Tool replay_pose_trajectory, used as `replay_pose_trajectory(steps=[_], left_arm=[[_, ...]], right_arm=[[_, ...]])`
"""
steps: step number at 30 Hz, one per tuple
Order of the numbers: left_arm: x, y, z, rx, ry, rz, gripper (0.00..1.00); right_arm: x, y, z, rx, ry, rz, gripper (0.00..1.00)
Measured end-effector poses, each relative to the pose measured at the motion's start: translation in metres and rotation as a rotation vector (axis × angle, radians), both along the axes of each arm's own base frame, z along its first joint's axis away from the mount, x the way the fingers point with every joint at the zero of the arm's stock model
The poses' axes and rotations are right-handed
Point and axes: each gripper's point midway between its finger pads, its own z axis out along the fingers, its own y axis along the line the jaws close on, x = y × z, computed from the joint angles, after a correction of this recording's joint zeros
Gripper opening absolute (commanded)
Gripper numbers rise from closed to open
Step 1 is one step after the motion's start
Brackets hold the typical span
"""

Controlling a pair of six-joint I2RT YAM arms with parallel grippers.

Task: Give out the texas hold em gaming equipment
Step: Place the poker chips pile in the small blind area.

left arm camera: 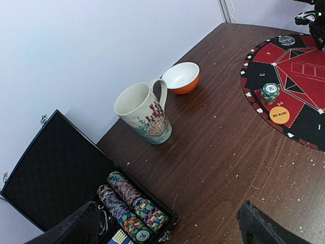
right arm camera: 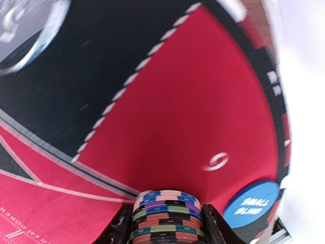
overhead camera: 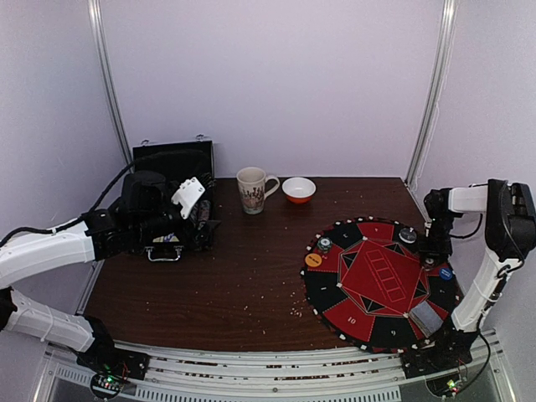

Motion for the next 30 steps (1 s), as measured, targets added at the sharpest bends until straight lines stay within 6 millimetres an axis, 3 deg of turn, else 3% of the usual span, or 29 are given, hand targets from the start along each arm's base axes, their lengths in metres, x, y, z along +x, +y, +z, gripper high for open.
replay_pose_trajectory(steps=[14, 21, 30], left_arm=[[0.002, 0.002, 0.0, -0.001, 0.001, 0.006, 0.98], [0.002, 0.003, 0.0, -0.002, 0.001, 0.007, 0.98], [0.002, 0.003, 0.0, -0.002, 0.001, 0.008, 0.98]], right_arm=[[0.003, -0.059, 0.003, -0.09, 0.003, -0.116, 0.28], [0.004, -0.073, 0.003, -0.094, -0.006, -0.154, 0.31], [0.006, -0.071, 0.001, -0.058, -0.01, -0.145, 0.34]])
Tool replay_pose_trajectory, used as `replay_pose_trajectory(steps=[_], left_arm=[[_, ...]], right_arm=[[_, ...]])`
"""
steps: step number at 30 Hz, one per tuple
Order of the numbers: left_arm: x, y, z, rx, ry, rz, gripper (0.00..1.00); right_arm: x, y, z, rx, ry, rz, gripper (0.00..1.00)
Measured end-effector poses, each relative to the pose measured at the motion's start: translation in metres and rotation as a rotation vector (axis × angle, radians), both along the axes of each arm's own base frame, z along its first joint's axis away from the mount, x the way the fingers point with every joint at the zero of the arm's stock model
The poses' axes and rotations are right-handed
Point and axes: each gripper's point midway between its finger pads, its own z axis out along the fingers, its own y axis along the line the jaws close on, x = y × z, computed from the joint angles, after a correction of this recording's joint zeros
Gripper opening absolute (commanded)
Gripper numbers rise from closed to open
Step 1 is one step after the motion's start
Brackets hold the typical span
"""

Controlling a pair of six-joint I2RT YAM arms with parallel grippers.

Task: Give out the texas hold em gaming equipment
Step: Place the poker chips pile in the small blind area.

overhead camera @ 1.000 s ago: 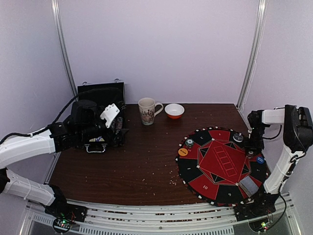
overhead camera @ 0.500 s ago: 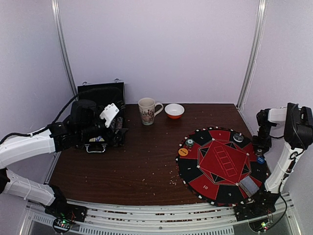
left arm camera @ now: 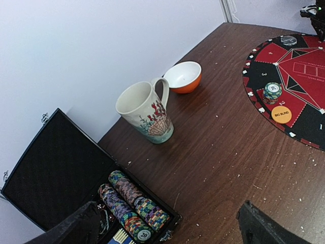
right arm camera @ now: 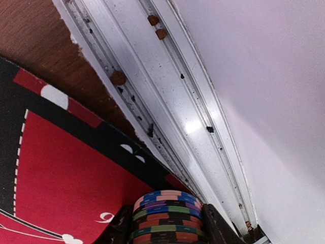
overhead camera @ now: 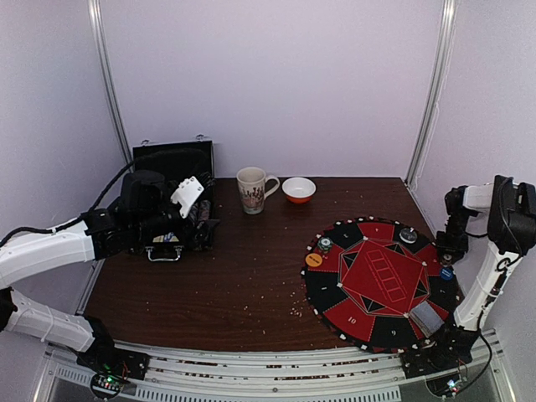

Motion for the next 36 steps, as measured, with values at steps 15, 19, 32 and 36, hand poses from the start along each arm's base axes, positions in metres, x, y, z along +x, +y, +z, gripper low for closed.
replay_pose_trajectory(steps=[15, 19, 32, 36], left_arm=[[0.001, 0.001, 0.0, -0.002, 0.002, -0.001, 0.98], [0.001, 0.001, 0.0, -0.003, 0.003, -0.003, 0.98], [0.001, 0.002, 0.0, -0.003, 0.004, 0.0, 0.98], [0.002, 0.002, 0.0, -0.003, 0.004, 0.0, 0.98]], right_arm=[[0.004, 0.005, -0.002, 0.081, -0.024, 0.014, 0.31], [0.006, 0.007, -0.002, 0.093, -0.033, 0.022, 0.3], [0.01, 0.01, -0.003, 0.114, -0.051, 0.036, 0.46], [0.011, 0.011, -0.003, 0.117, -0.055, 0.038, 0.67]])
